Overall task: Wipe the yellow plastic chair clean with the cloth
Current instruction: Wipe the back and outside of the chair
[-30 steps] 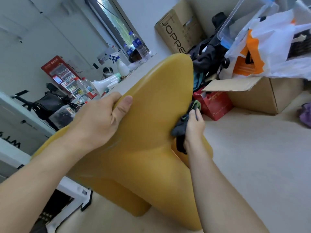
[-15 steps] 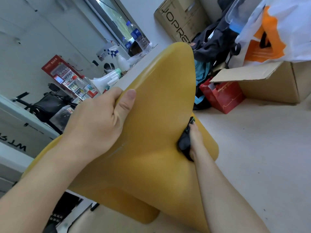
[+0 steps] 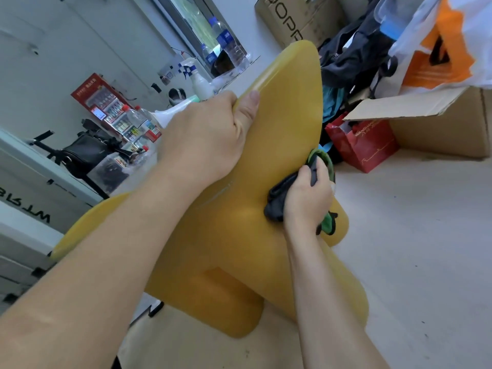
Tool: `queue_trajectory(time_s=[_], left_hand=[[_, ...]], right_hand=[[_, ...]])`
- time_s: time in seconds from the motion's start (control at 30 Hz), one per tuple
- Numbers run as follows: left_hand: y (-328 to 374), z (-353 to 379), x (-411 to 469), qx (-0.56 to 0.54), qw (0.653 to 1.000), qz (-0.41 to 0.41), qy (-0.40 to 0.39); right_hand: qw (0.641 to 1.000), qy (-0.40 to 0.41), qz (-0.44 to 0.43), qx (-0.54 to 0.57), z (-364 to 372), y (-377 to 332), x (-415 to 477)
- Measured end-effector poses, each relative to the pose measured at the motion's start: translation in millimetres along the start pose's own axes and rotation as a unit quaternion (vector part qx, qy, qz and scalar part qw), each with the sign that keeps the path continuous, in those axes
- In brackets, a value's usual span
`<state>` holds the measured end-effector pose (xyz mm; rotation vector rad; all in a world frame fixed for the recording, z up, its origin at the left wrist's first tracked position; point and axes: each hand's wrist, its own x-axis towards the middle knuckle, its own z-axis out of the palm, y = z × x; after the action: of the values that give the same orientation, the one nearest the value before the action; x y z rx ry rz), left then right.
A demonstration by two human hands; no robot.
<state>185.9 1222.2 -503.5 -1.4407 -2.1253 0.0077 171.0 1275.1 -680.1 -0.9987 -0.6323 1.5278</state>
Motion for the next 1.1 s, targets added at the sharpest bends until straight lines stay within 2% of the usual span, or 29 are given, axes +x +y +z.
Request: queue_trajectory(time_s=[0.07, 0.13, 0.23, 0.27, 0.3, 0.37, 0.4, 0.43, 0.47, 0.5, 0.57, 0.7, 0.77, 0.83, 0.9, 0.93, 0.97, 1.0, 1.07, 1.1], left_hand=[[2.3, 1.5, 5.3, 0.010, 1.000, -0.012, 0.005], [3.1, 2.7, 7.3, 0.017, 1.000, -0.009, 0.016], [1.9, 3.1, 5.5, 0.016, 1.000, -0.003, 0.019], [1.4, 2.7, 4.9, 0.016, 1.000, -0.004, 0.015], [1.3, 1.9, 4.4, 0.016, 1.000, -0.003, 0.013], [1.9, 1.6, 3.0, 0.019, 1.000, -0.001, 0.011], [2.6, 2.2, 2.5, 0.023, 1.000, 0.003, 0.012], [3.5, 3.0, 2.4, 0.031, 0.999, 0.004, 0.011], [4.1, 3.9, 3.3, 0.037, 0.999, 0.003, 0.009], [4.6, 4.4, 5.3, 0.042, 0.999, -0.001, 0.008], [5.5, 6.0, 12.9, 0.051, 0.999, -0.010, 0.009], [21.2, 12.6, 45.3, 0.046, 0.996, -0.041, -0.059], [26.4, 12.8, 60.0, -0.019, 0.996, -0.059, -0.071], [23.6, 8.1, 55.7, -0.107, 0.994, -0.025, -0.005], [21.3, 3.6, 18.9, -0.158, 0.978, 0.076, 0.117], [22.9, 4.8, -6.8, -0.164, 0.968, 0.119, 0.150], [25.2, 10.1, -32.1, -0.165, 0.967, 0.130, 0.143], [28.7, 17.3, -53.7, -0.165, 0.976, 0.103, 0.097], [32.0, 34.8, -78.0, -0.174, 0.984, -0.026, -0.020], [32.2, 42.0, -84.7, -0.213, 0.972, -0.085, -0.056]], right_hand=[[0.989, 0.060, -0.135, 0.025, 12.1, -28.2, -37.6], [0.960, 0.096, -0.263, 0.011, 22.8, -40.0, -70.0], [0.922, 0.099, -0.374, -0.010, 23.9, -31.2, -76.7], [0.922, 0.097, -0.374, -0.020, 19.0, -27.7, -68.1], [0.939, 0.094, -0.329, -0.041, 13.9, -21.8, -54.6], [0.989, 0.020, -0.103, -0.107, 4.5, -0.3, -12.4], [0.989, -0.054, 0.030, -0.132, -0.9, 10.8, 8.3], [0.975, -0.113, 0.114, -0.153, -7.4, 18.4, 22.8], [0.965, -0.137, 0.145, -0.168, -12.5, 23.4, 29.6], [0.964, -0.139, 0.134, -0.185, -14.3, 22.2, 30.8], [0.975, -0.097, 0.044, -0.195, -12.4, 5.9, 17.4], [0.983, -0.055, -0.153, -0.086, 0.7, -36.3, -26.4], [0.974, -0.060, -0.214, -0.046, 5.1, -44.0, -34.4], [0.981, -0.083, -0.173, -0.039, -1.1, -41.3, -23.6], [0.984, -0.144, -0.066, -0.077, -15.1, -38.0, -3.5], [0.977, -0.185, -0.022, -0.105, -23.4, -39.5, 6.0], [0.966, -0.230, 0.009, -0.121, -32.1, -43.5, 13.2], [0.951, -0.279, 0.026, -0.127, -40.2, -52.1, 17.7], [0.914, -0.385, 0.029, -0.122, -55.5, -79.1, 19.4], [0.893, -0.434, 0.017, -0.115, -65.2, -91.7, 19.1]])
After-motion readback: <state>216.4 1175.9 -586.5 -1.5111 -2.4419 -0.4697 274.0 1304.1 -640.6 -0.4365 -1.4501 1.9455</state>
